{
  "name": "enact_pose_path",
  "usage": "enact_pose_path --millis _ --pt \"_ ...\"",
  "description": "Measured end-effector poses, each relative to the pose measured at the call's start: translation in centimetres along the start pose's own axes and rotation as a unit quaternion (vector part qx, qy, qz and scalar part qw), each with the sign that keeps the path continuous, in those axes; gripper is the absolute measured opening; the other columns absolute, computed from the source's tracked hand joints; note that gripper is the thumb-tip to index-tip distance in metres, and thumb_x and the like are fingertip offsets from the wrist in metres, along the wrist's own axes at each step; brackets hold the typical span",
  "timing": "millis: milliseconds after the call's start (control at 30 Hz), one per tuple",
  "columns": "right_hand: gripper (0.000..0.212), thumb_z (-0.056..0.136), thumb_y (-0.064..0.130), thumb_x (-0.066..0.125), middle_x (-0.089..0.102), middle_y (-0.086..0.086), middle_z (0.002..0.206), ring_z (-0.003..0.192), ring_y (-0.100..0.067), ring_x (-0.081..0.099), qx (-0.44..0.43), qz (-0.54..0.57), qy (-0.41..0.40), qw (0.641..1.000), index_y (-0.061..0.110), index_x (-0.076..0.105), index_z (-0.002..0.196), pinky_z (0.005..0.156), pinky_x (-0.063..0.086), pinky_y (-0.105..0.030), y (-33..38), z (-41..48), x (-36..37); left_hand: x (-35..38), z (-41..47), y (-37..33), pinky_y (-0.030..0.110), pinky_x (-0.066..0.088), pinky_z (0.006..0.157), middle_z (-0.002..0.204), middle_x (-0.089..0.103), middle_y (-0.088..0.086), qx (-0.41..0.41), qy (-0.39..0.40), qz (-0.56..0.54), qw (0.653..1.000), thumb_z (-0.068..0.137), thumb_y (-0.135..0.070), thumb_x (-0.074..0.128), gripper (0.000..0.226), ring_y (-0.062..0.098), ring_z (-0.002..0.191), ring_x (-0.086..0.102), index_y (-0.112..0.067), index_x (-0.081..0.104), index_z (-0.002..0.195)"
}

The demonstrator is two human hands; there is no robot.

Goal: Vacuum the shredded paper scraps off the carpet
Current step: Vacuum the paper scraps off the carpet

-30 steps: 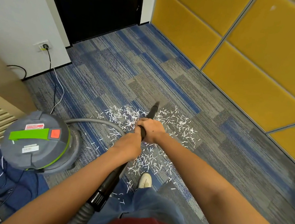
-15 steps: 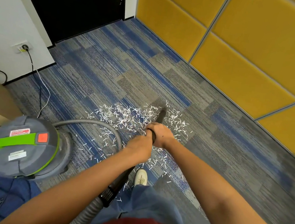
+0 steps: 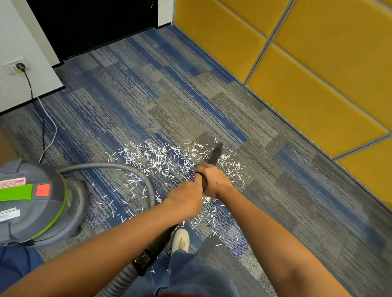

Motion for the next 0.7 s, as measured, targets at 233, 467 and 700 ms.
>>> enact_pose_path --millis 233,467,700 --pt "0.028 0.078 0.007 0.064 0.059 -0.002 0.107 0.101 -0.022 0.057 -0.035 -0.011 0.012 0.999 0.017 0.062 0.104 0.095 0.048 -0.042 0.6 2.2 -1.3 -1.6 1.2 0.3 0.037 0.050 0.073 0.103 0.057 0.011 -0.031 -0.017 -0.015 0.999 0.092 -0.008 0.048 0.048 0.027 0.090 0.059 -0.008 0.026 0.135" --pt "0.032 0.080 0.006 0.065 0.058 -0.001 0.114 0.106 -0.021 0.055 -0.039 -0.020 0.019 0.999 0.019 0.062 0.109 0.096 0.047 -0.039 -0.5 3.4 -2.5 -2.4 2.5 -0.6 0.036 0.054 0.073 0.090 0.050 0.005 -0.039 -0.025 -0.015 0.999 0.091 -0.009 0.053 0.052 0.022 0.080 0.056 -0.009 0.026 0.135" --pt "0.036 0.078 0.007 0.065 0.057 -0.001 0.117 0.107 -0.022 0.056 -0.024 -0.018 0.018 0.999 0.020 0.060 0.112 0.097 0.047 -0.040 -2.9 2.4 -3.0 -1.8 2.7 -3.1 0.033 0.052 0.076 0.103 0.056 0.005 -0.015 -0.008 0.019 1.000 0.082 -0.026 0.070 0.073 0.023 0.090 0.058 -0.010 0.024 0.137"
Point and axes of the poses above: each hand's wrist, its own z-axis towards the middle knuckle, its own x-axis out of the palm, y = z × x, the point moved 7 cm from there along z, towards the middle knuckle
